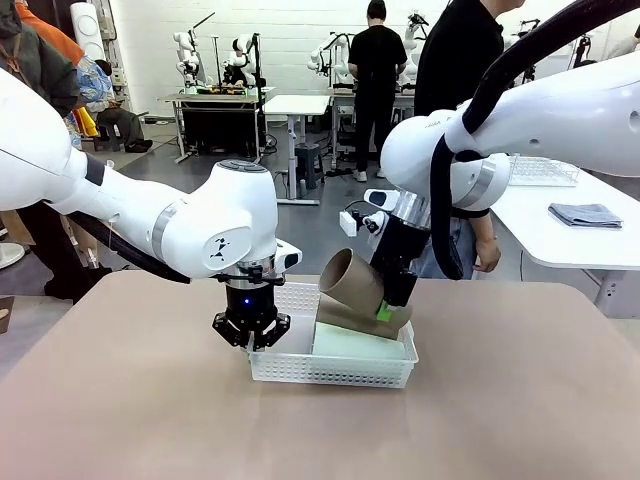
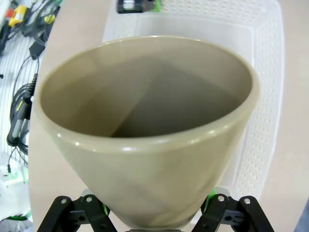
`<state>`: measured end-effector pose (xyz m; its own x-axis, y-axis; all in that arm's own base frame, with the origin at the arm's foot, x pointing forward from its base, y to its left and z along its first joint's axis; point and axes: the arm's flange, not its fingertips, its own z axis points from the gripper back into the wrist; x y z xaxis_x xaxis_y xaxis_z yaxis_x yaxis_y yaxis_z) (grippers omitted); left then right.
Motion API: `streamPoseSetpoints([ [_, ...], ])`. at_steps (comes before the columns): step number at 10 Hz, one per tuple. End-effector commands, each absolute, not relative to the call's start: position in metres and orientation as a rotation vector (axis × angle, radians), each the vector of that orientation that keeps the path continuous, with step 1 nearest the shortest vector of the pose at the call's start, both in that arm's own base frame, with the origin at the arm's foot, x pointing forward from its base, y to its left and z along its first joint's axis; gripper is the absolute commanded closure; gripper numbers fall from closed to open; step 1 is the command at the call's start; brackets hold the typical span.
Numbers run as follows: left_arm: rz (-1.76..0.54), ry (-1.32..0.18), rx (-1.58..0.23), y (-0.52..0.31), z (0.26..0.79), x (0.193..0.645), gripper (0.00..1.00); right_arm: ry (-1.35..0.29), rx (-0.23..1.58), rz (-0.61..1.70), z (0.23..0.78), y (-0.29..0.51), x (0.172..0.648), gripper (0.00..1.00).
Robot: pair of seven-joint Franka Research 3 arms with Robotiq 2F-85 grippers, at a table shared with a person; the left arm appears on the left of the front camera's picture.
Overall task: Clean and organize the cups into the basket.
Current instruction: Pick up the Reusable plastic cup from the right side of the table and stack it inside the Organizing basket in the center of the table.
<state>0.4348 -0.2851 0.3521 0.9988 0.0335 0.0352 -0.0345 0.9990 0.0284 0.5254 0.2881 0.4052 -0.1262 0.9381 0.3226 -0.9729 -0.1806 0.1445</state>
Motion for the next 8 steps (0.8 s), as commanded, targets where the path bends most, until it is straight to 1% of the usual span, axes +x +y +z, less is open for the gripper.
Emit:
streamPoseSetpoints([
  [1,0.034,-0.034,0.033,-0.285,0.351,0.434,1.00,-0.086,0.343,1.653,0.407,0.296,0.535,0.20],
  [2,0.034,-0.034,0.033,-0.285,0.351,0.434,1.00,-0.084,0.343,1.639,0.404,0.294,0.539,0.20],
  [4,0.034,-0.034,0.033,-0.285,0.351,0.434,1.00,-0.082,0.343,1.621,0.423,0.282,0.534,0.20],
  [8,0.034,-0.034,0.033,-0.285,0.351,0.434,1.00,-0.072,0.384,1.609,0.426,0.272,0.535,0.20],
])
